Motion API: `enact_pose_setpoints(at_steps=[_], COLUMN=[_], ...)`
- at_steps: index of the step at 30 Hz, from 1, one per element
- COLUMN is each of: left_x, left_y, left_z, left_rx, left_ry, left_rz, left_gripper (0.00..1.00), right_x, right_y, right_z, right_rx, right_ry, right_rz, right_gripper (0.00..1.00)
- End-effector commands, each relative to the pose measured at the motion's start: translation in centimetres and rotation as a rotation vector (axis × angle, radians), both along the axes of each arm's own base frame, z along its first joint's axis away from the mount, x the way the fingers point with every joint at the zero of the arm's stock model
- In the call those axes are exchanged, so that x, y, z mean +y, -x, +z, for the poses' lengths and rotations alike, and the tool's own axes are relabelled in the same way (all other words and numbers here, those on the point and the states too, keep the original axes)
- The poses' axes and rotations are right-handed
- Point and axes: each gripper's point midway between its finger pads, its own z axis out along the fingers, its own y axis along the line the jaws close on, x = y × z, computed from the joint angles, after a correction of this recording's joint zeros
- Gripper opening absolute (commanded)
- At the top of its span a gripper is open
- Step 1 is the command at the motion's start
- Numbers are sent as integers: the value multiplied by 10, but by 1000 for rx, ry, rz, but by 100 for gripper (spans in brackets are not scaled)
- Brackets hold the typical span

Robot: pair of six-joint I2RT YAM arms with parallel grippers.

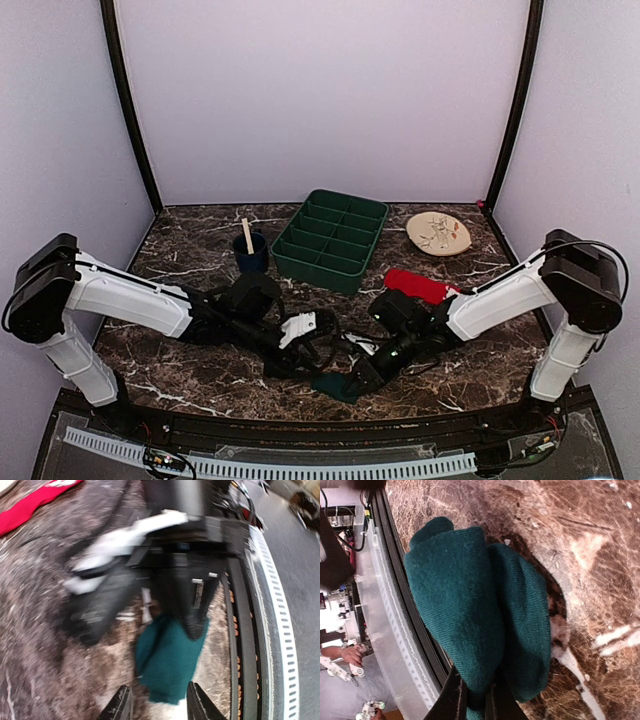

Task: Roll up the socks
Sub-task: Pick up the sock from the center of the board.

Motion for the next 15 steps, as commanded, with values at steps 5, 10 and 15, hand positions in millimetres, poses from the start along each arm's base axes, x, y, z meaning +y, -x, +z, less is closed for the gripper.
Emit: enact_pose_setpoints(at_steps=[5, 10, 15], left_x=[-7, -15, -22], left_y=[23, 37, 45], left_z=[-11, -21, -31], left_rx=[-174, -224, -266], left_ry=[-68, -127, -173], left_rz=[-142, -238, -296], left_gripper=[42, 43, 45], right_x=[-3, -2, 1], right_y=[9, 12, 12], right_z=[-7, -7, -4], right_rx=[152, 192, 212], right_ry=[6, -5, -13], right_rz=[-16, -12, -9], right_gripper=[0, 0, 0])
